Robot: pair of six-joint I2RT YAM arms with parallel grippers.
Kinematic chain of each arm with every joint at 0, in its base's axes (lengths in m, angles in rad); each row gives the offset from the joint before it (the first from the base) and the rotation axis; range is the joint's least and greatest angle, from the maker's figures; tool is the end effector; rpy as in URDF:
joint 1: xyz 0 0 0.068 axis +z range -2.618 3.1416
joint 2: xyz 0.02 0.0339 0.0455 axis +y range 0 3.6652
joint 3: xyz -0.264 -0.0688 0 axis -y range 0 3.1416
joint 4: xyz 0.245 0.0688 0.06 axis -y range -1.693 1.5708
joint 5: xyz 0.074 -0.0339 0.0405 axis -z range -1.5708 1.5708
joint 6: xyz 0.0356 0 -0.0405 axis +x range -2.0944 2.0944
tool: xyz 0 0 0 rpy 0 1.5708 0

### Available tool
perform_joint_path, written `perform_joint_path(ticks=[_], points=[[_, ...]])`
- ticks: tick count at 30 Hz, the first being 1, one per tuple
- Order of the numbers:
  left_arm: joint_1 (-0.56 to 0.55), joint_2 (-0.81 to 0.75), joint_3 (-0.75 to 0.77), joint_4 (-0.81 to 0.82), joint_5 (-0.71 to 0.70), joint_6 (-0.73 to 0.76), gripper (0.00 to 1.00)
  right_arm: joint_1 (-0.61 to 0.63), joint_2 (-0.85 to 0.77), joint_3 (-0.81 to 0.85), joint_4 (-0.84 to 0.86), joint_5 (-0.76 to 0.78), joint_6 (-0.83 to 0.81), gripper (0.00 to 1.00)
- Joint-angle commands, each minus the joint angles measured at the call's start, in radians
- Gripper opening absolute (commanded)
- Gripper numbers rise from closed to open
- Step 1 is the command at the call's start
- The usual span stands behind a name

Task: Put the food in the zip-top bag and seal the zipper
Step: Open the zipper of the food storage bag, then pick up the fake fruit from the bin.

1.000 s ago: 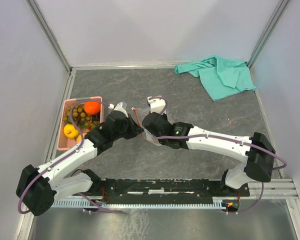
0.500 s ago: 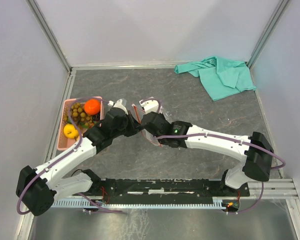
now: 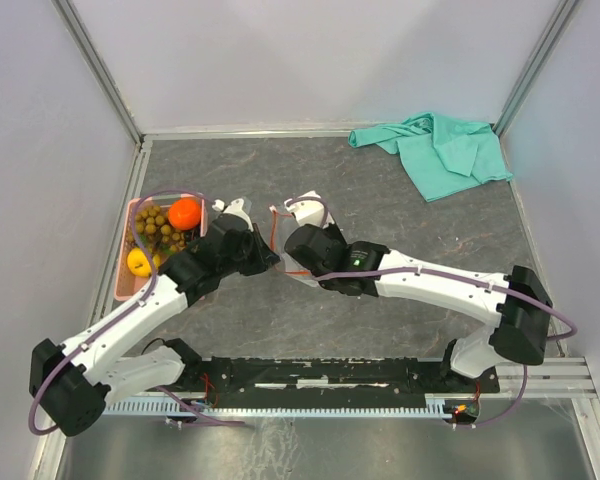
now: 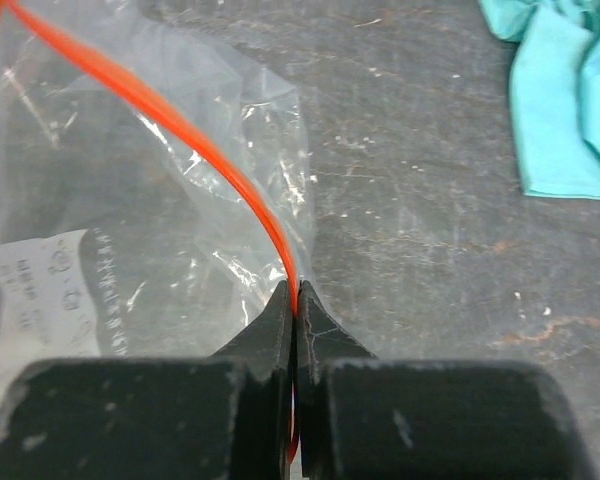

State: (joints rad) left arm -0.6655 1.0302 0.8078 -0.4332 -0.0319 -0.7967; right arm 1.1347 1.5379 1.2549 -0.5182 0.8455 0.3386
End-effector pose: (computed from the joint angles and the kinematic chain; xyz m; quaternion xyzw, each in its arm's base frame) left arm 0.1763 -0.1369 0.2775 -0.0658 0.8946 -0.2843 0.3384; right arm 0.1641 0.2890 0.2965 -0.1857 0.8389 -0.0517 0.5090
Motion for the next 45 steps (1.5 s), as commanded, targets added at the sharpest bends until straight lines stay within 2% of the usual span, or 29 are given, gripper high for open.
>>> perform_joint_path(ticks=[1, 5, 9, 14, 19, 25, 29, 34, 41, 43, 45], points=[[-0.005, -0.062, 0.047, -0.077, -0.048, 0.093, 0.03, -0.010, -0.082, 0.053, -0.054, 0.179, 0.014, 0.01], [-0.005, -0.098, 0.048, -0.119, -0.059, 0.134, 0.03, -0.016, -0.112, 0.051, -0.107, 0.229, 0.077, 0.02], [-0.005, -0.127, 0.057, -0.146, -0.059, 0.168, 0.03, -0.015, -0.145, 0.031, -0.095, 0.216, 0.069, 0.01], [-0.004, -0.135, 0.069, -0.107, -0.020, 0.168, 0.13, -0.016, -0.175, -0.007, -0.025, 0.139, 0.017, 0.02], [-0.006, -0.115, 0.079, -0.048, -0.022, 0.137, 0.32, -0.015, -0.160, -0.003, -0.048, 0.089, 0.022, 0.01], [-0.004, -0.093, 0.114, -0.046, -0.105, 0.116, 0.59, -0.016, -0.159, -0.023, -0.114, 0.140, 0.075, 0.01], [-0.003, -0.098, 0.119, -0.078, -0.219, 0.106, 0.77, -0.016, -0.181, -0.058, -0.122, 0.141, 0.094, 0.01], [-0.002, -0.113, 0.146, -0.173, -0.357, 0.094, 0.99, -0.018, -0.218, -0.164, -0.029, 0.148, 0.055, 0.01], [0.032, -0.102, 0.220, -0.336, -0.584, 0.078, 0.99, -0.027, -0.243, -0.196, 0.006, 0.119, 0.008, 0.02], [0.085, -0.084, 0.231, -0.352, -0.588, 0.072, 0.99, -0.031, -0.245, -0.203, 0.015, 0.119, -0.001, 0.02], [0.191, -0.072, 0.222, -0.328, -0.521, 0.086, 0.99, -0.035, -0.244, -0.212, 0.023, 0.131, -0.009, 0.01]])
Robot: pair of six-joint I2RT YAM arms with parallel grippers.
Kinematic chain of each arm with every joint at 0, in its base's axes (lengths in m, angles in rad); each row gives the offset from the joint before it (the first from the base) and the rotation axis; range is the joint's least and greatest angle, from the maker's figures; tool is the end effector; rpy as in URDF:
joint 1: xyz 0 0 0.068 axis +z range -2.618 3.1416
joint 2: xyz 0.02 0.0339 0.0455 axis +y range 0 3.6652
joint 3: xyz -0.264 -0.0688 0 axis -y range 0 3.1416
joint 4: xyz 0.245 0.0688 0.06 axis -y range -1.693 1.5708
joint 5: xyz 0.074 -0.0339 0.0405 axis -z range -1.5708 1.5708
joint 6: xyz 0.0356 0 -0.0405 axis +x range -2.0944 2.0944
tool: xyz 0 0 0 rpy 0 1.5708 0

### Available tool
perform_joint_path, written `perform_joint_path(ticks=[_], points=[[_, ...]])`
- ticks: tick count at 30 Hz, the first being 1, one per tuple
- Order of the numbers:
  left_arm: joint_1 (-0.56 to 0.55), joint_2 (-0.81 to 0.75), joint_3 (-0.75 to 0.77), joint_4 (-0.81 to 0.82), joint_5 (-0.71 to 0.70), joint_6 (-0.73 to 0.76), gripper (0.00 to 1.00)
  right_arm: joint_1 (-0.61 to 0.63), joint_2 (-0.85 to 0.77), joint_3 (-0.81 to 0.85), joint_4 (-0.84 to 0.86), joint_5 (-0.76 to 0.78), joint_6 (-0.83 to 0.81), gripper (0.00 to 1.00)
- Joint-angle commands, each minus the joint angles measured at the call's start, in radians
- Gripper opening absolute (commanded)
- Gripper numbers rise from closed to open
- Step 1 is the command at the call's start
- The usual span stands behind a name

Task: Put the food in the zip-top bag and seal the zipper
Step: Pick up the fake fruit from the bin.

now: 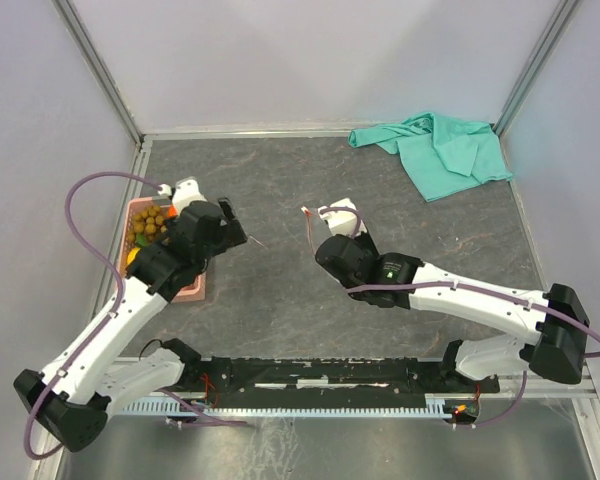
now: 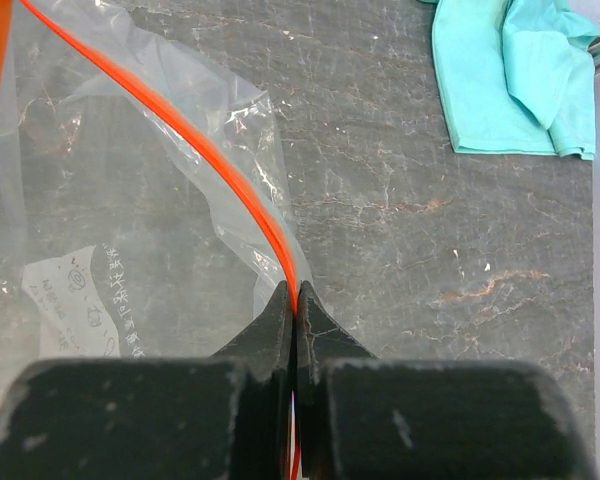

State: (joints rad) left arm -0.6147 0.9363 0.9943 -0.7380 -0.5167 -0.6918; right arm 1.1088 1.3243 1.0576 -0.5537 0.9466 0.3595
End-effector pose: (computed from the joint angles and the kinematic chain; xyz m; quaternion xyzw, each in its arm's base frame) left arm 0.1623 -0.0930 0.3342 -0.1436 0.8676 -0.0701 0.4709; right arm 0.1473 0.2310 0.2935 -0.1476 0.8318 -0.0963 0.5263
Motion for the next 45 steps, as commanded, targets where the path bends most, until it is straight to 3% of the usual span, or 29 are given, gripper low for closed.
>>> perform_joint_path(ticks=[1, 5, 14, 18, 31, 41, 45], points=[[0.204, 0.029, 0.028, -0.006, 0.011, -0.011, 0.99, -0.011, -0.030, -0.018, 0.061, 0.035, -0.032, 0.01], [0.400, 0.086, 0.016, 0.053, 0.170, 0.025, 1.00, -0.013, -0.035, -0.017, 0.059, 0.031, -0.042, 0.02], [0.599, 0.330, 0.085, 0.128, 0.219, 0.140, 0.99, -0.014, -0.056, -0.051, 0.113, 0.009, -0.067, 0.02], [0.674, 0.422, 0.116, 0.192, 0.307, 0.144, 1.00, -0.015, -0.052, -0.052, 0.116, 0.003, -0.067, 0.02], [0.822, 0.633, 0.163, 0.330, 0.535, 0.132, 1.00, -0.016, -0.017, -0.034, 0.112, -0.016, -0.056, 0.02], [0.841, 0.708, 0.173, 0.340, 0.576, 0.153, 0.95, -0.016, 0.019, -0.005, 0.109, -0.022, -0.059, 0.02], [0.843, 0.707, 0.173, 0.341, 0.588, 0.158, 0.88, -0.016, 0.028, 0.003, 0.105, -0.027, -0.059, 0.02]])
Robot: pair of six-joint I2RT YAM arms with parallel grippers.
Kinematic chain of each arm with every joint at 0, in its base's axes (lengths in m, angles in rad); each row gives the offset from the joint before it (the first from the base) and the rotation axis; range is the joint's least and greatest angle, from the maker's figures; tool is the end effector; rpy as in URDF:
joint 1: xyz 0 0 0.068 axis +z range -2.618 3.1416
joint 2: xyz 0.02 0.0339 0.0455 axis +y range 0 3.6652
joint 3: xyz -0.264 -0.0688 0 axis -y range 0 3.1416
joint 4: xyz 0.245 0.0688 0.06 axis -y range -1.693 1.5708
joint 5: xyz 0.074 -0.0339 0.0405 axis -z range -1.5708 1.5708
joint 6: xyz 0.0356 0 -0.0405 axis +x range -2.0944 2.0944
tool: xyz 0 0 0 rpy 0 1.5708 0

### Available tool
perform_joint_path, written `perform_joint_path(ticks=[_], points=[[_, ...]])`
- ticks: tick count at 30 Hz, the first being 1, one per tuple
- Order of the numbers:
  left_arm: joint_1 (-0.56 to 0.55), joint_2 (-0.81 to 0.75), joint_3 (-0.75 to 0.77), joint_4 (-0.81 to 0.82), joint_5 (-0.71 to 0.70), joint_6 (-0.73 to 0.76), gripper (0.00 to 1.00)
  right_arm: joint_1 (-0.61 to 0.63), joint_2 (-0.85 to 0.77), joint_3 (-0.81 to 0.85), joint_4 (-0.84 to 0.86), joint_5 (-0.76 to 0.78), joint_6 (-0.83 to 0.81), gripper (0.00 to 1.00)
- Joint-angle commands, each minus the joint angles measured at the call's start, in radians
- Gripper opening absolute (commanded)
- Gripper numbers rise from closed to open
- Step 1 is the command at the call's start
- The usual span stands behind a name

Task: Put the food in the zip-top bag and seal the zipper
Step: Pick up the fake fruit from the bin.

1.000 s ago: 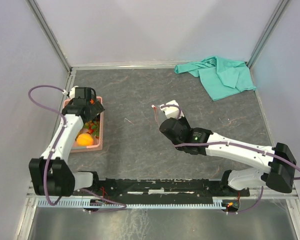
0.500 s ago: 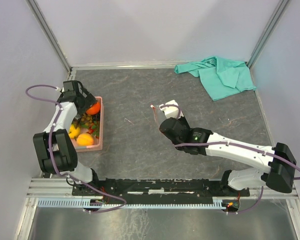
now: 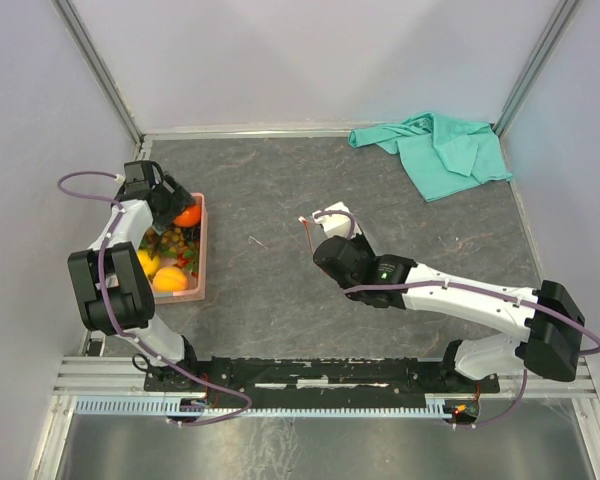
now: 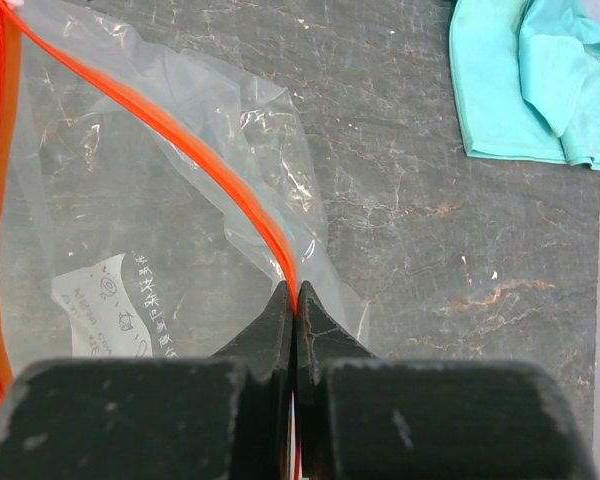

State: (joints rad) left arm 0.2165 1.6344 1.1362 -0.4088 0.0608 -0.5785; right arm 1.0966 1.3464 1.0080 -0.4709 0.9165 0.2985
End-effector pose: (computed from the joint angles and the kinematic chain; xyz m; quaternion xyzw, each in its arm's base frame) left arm 0.3405 0.0727 0.2263 -0.3567 0.8751 -0.0869 0.3152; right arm 0.1522 0.2347 0.2769 -0.1720 0.8311 -0.1007 0.5192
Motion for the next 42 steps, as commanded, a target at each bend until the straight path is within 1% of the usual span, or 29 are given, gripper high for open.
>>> perform_joint_path(ticks=[1, 7, 10, 14, 15, 18, 19, 21, 23, 25, 30, 42], points=[[0.011, 0.006, 0.030, 0.011, 0.013, 0.046, 0.85, -0.004, 0.008, 0.054, 0.023, 0.003, 0.001, 0.01], [0.011, -0.037, 0.020, 0.004, 0.020, 0.059, 0.72, -0.004, 0.010, 0.063, 0.021, 0.004, -0.004, 0.02], [0.012, -0.056, 0.013, 0.004, 0.027, 0.066, 0.64, -0.005, 0.011, 0.065, 0.021, 0.000, -0.001, 0.01], [0.010, -0.077, 0.003, 0.002, 0.050, 0.074, 0.50, -0.005, 0.009, 0.068, 0.012, -0.007, 0.007, 0.02], [0.010, -0.080, 0.000, 0.004, 0.057, 0.074, 0.49, -0.004, 0.008, 0.069, 0.012, -0.010, 0.009, 0.02], [0.011, -0.090, -0.010, 0.004, 0.079, 0.075, 0.39, -0.005, 0.005, 0.071, 0.006, -0.021, 0.017, 0.02], [0.011, -0.098, -0.015, 0.003, 0.078, 0.075, 0.38, -0.004, 0.004, 0.073, 0.006, -0.024, 0.018, 0.02], [0.011, -0.103, -0.023, 0.007, 0.075, 0.075, 0.40, -0.005, 0.004, 0.074, 0.005, -0.032, 0.020, 0.02], [0.009, -0.100, -0.026, 0.009, 0.080, 0.073, 0.47, -0.004, 0.005, 0.074, 0.005, -0.039, 0.023, 0.02], [0.006, -0.087, -0.028, 0.015, 0.101, 0.067, 0.50, -0.005, 0.009, 0.074, 0.004, -0.046, 0.026, 0.02], [-0.008, -0.062, -0.032, 0.039, 0.101, 0.052, 0.59, -0.005, 0.016, 0.075, 0.005, -0.061, 0.039, 0.02], [-0.026, -0.011, -0.013, 0.076, 0.110, 0.040, 0.67, -0.005, 0.037, 0.081, -0.002, -0.067, 0.050, 0.02]])
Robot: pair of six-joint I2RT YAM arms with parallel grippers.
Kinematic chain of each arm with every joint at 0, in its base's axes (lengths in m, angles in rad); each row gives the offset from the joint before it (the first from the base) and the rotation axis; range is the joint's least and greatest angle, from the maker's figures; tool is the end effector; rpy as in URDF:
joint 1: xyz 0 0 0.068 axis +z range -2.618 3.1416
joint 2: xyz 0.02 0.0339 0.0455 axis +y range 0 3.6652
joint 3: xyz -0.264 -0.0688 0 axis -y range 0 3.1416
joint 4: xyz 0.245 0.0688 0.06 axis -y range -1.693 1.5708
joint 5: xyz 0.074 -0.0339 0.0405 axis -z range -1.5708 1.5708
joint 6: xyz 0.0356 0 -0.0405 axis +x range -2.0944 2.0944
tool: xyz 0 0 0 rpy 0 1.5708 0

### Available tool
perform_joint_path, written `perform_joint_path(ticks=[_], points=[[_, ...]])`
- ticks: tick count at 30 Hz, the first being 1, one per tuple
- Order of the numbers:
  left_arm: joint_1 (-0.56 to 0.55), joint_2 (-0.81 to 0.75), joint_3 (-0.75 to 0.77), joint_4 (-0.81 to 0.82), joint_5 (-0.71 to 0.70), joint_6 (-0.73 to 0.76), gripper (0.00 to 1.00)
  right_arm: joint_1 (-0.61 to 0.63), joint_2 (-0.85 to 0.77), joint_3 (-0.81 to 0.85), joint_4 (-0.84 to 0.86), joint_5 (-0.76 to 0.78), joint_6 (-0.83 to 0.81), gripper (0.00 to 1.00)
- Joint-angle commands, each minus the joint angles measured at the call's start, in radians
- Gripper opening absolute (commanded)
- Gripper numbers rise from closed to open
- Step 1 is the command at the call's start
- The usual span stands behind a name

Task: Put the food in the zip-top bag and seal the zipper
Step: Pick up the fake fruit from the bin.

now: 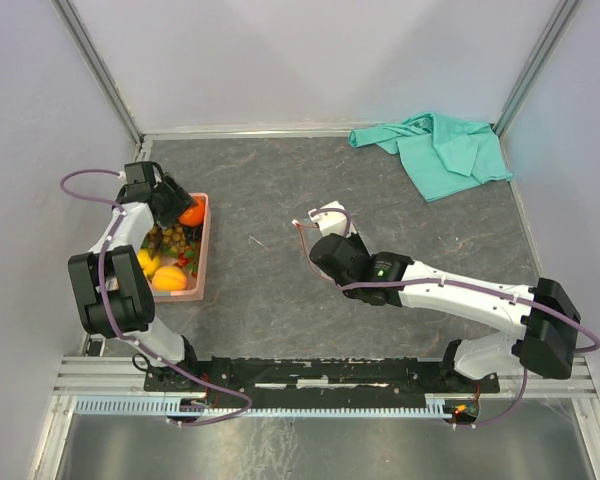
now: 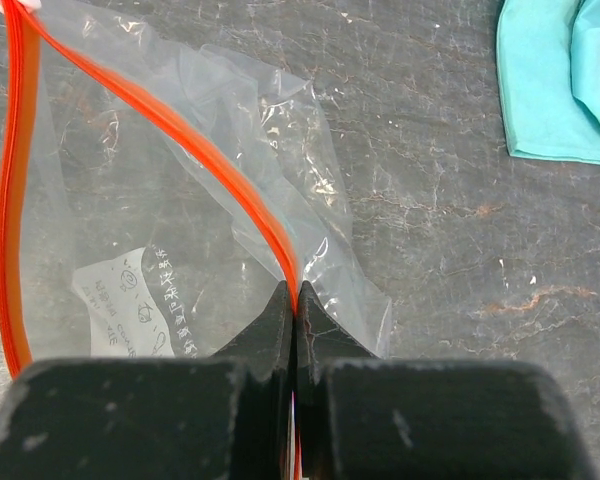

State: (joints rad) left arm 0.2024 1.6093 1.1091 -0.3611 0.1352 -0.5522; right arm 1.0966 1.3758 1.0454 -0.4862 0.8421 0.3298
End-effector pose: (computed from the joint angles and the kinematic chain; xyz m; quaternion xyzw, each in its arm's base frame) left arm 0.3390 0.0647 0.2295 -0.3229 0.8784 -0.1227 0.3302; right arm 0.1547 0.2432 0.2786 -0.1778 0.8432 -0.0675 0.5028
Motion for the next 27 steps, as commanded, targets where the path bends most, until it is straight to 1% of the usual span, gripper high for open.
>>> perform_joint_path(ticks=[1, 9, 13, 16, 24, 27], points=[[-0.012, 0.017, 0.012, 0.031, 0.038, 0.014, 0.68, -0.004, 0.011, 0.049, 0.008, 0.006, 0.019, 0.02], [-0.012, 0.043, -0.022, 0.059, 0.062, 0.018, 0.69, -0.005, 0.041, 0.075, -0.013, 0.002, 0.036, 0.02], [-0.020, 0.031, -0.022, 0.069, 0.068, 0.013, 0.65, -0.005, 0.026, 0.070, -0.011, 0.008, 0.038, 0.02], [-0.026, 0.013, -0.013, 0.070, 0.069, 0.009, 0.58, -0.004, 0.008, 0.059, -0.007, 0.015, 0.043, 0.02], [-0.027, -0.050, -0.028, 0.067, 0.044, 0.015, 0.32, -0.004, -0.005, 0.055, -0.016, 0.002, 0.058, 0.02], [-0.027, -0.071, -0.029, 0.058, 0.039, 0.019, 0.24, -0.003, -0.007, 0.058, -0.018, 0.002, 0.061, 0.02]])
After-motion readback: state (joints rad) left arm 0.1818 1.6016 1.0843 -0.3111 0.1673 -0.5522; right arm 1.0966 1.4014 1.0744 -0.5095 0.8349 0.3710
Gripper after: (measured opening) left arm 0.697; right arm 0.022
